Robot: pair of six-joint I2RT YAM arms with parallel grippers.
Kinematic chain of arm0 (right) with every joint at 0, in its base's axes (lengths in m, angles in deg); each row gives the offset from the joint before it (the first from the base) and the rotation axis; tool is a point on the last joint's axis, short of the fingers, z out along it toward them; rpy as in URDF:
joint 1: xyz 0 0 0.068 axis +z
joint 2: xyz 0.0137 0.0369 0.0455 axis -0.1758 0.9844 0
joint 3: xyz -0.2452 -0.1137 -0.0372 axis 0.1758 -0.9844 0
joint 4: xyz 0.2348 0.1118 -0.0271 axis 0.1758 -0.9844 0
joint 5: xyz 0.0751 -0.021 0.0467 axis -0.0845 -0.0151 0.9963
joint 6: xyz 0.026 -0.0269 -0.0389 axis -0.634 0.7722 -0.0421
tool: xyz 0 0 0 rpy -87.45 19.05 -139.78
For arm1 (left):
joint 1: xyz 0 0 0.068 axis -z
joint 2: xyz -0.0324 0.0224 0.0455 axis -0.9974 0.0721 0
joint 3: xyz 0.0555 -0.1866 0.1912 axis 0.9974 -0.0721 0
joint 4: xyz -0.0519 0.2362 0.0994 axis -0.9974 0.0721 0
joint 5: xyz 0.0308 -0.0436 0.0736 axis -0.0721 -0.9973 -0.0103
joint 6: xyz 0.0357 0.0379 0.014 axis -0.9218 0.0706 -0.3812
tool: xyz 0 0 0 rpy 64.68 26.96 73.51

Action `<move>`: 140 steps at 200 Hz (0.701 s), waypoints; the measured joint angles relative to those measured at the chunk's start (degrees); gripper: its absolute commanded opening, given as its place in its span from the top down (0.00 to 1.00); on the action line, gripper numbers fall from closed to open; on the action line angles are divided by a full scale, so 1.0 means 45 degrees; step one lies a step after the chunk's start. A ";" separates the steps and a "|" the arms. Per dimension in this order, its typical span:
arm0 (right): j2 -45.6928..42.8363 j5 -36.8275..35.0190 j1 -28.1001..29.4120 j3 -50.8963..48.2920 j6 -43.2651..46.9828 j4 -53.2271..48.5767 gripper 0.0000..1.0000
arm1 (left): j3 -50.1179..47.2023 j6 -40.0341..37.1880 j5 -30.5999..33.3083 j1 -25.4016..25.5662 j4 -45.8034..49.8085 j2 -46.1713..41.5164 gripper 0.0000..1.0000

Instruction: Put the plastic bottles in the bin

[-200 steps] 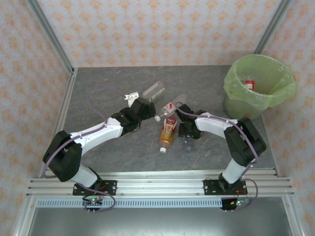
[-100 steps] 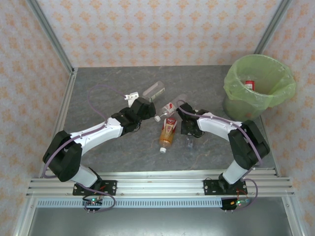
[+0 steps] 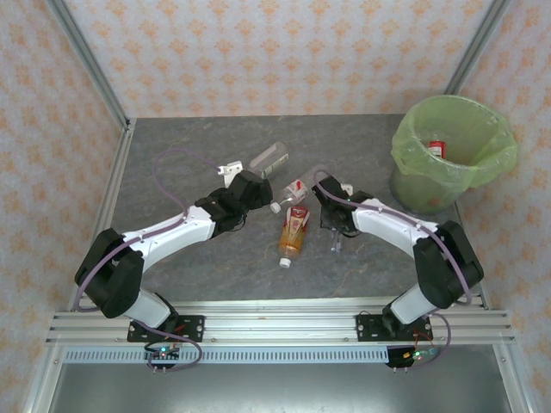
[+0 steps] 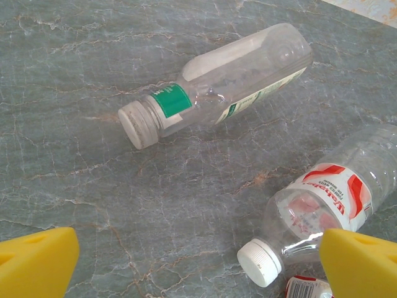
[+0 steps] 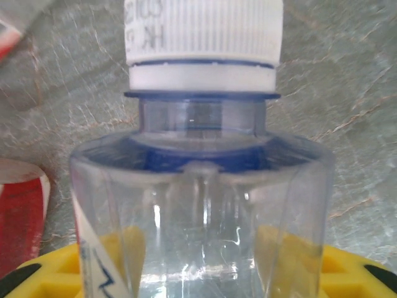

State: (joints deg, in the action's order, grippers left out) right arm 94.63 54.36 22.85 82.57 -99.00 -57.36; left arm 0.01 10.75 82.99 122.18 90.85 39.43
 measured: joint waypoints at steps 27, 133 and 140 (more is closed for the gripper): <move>-0.0952 -0.0476 0.0000 0.0000 0.0253 0.0107 0.52 | 0.0005 0.0058 0.0010 0.0000 0.0005 0.0000 0.00; -0.3152 -0.2730 -0.0146 0.0049 0.1545 0.3123 0.53 | 0.0112 0.0418 0.0287 0.0000 0.0131 0.0155 0.00; -0.3225 -0.2822 -0.0243 0.0053 0.1642 0.3483 0.53 | 0.0112 0.0423 0.0282 0.0000 0.0136 0.0155 0.00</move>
State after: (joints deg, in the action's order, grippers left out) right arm 80.12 41.66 21.76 82.81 -91.61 -41.69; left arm 0.51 12.65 84.25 122.18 91.46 40.13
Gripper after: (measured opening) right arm 0.475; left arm 0.999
